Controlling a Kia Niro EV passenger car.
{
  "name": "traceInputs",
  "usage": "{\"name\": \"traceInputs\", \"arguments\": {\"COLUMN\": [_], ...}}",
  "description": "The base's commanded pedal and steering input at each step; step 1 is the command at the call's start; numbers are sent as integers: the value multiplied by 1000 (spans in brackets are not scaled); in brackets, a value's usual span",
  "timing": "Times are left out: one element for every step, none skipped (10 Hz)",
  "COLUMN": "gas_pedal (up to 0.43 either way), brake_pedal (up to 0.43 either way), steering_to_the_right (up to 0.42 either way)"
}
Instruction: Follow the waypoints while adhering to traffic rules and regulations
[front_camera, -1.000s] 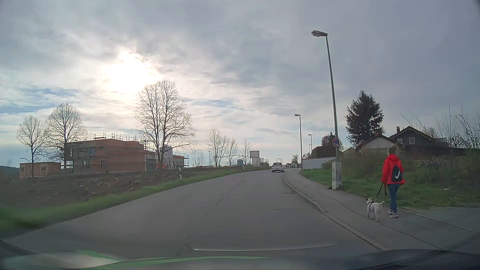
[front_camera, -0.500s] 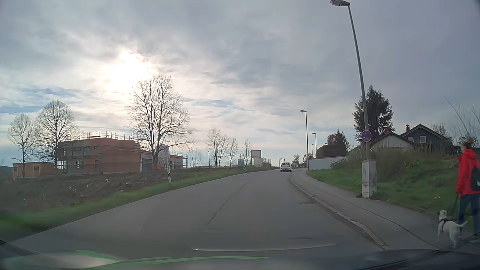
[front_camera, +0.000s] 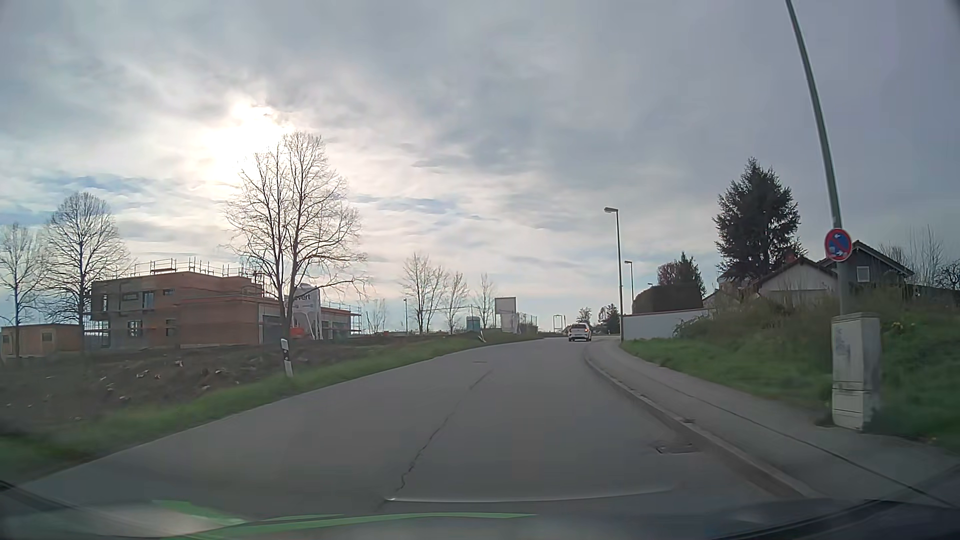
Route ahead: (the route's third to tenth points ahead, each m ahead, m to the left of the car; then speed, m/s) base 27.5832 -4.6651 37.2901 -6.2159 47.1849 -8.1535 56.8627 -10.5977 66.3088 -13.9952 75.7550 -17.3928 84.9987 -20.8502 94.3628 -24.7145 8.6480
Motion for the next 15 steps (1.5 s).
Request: {"name": "traceInputs", "arguments": {"gas_pedal": [390,390,390,398,398,398,390,390,378,378,378,370,358,350,339], "brake_pedal": [0,0,0,0,0,0,0,0,0,0,0,0,0,0,0], "steering_to_the_right": [27,30,31,33,36,35,34,34,34,33,33,29,28,28,28]}}
